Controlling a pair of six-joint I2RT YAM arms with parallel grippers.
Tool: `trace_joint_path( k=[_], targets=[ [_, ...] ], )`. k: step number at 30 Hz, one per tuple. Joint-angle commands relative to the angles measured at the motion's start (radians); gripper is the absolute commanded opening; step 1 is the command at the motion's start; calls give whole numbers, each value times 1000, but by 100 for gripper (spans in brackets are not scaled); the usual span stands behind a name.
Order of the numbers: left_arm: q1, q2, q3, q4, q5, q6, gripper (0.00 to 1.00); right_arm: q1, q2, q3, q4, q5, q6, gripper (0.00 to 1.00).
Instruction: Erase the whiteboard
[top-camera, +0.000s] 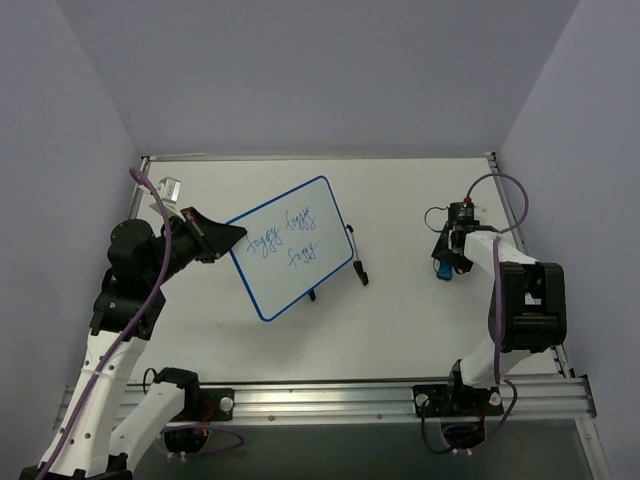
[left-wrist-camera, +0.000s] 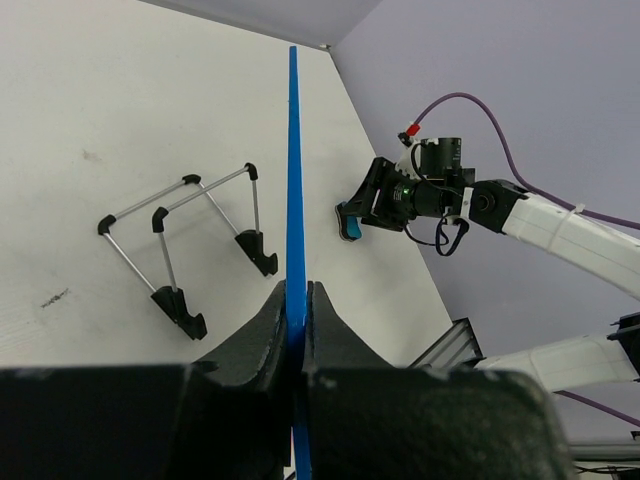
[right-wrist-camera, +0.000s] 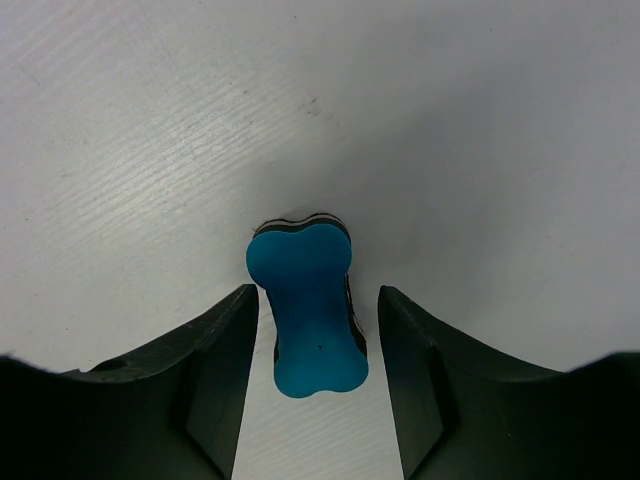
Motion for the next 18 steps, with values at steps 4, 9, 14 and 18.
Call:
trace_joint_path(
  k=[4,9,14,18],
  targets=[
    [-9,-8,29,109,39,4,2,-1,-83,-52,27,13,9,48],
    [-9,-11,26,112,51,5,2,-18,-61,-56,26,4,8,45],
    [-10,-6,37,102,69,21,2,-20,-35,-73,58,-30,-3,42],
    [-12,-4,37,99,75,25,2,-20,-35,-73,61,-39,-5,41]
  ],
)
